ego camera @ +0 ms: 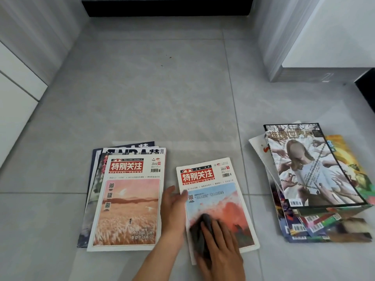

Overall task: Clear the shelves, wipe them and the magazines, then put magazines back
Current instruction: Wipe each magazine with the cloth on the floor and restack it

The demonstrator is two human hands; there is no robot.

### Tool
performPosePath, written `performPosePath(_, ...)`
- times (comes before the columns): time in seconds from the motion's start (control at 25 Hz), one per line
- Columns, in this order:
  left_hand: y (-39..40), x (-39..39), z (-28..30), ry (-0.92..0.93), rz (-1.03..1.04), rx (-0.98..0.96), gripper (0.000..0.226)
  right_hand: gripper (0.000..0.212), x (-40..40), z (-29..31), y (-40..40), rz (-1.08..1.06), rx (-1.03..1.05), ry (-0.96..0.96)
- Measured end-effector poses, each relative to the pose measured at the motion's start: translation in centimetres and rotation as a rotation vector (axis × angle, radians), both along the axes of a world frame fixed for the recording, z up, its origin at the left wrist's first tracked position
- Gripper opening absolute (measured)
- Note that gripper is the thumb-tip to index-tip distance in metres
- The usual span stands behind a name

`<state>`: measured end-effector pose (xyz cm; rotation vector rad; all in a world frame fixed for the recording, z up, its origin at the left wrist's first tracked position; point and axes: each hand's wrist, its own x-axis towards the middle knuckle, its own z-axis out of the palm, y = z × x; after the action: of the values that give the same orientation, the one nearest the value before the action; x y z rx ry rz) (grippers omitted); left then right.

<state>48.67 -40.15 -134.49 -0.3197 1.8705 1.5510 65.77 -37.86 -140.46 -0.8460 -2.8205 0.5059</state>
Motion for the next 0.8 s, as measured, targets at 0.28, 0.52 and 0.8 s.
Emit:
performPosePath(0.28,1.0,-0.1,3.5,-0.321,-0.379,0.11,0.057,0.075,-5.1,5.2,0.7,-0.366,-0.579,0.166)
performPosePath(0.52,-0.9,-0.4,1.9,-0.298,-0.274,0.326,0.055,0.073,-2.5,11.8,7.9,-0.608,-1.83,0.643)
performPosePath(0.8,-0.7,0.9,0.9,-0.135,-0.223,0.093,0.036,0.044,-0.5,10.4,13.5,-0.727,-0.827,0.5)
